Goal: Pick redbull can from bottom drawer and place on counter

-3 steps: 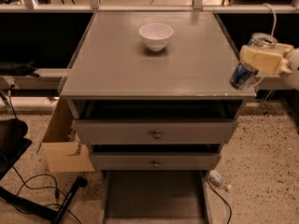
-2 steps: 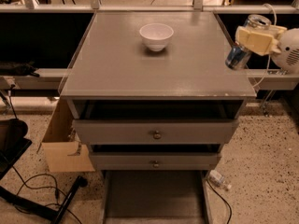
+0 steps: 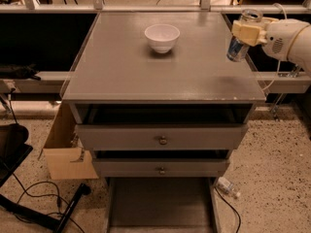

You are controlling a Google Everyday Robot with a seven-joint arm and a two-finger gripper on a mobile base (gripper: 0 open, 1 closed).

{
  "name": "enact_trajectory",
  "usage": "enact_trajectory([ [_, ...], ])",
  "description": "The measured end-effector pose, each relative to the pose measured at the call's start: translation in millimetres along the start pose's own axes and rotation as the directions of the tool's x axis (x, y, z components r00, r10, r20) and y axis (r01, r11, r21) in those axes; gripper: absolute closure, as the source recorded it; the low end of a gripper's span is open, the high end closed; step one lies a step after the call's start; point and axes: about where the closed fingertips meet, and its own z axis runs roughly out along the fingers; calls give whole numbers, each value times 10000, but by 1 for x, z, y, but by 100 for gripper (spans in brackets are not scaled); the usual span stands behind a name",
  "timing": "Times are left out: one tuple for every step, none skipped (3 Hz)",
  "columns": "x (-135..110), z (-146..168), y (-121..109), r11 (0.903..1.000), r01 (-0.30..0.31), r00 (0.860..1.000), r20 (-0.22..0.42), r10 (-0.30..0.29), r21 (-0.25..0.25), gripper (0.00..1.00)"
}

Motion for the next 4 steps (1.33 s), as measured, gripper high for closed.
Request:
enact_trajectory([
  [35,34,-8,9994,-325,9963,-797,314,-125,100],
  [61,49,-9,9965,-792,9912,-1084,760,-258,100],
  [85,52,-11,9933,-1124,9882,-1071,1091,-252,100],
  [84,52,-11,9933,-1125,9882,-1071,1092,-252,76],
])
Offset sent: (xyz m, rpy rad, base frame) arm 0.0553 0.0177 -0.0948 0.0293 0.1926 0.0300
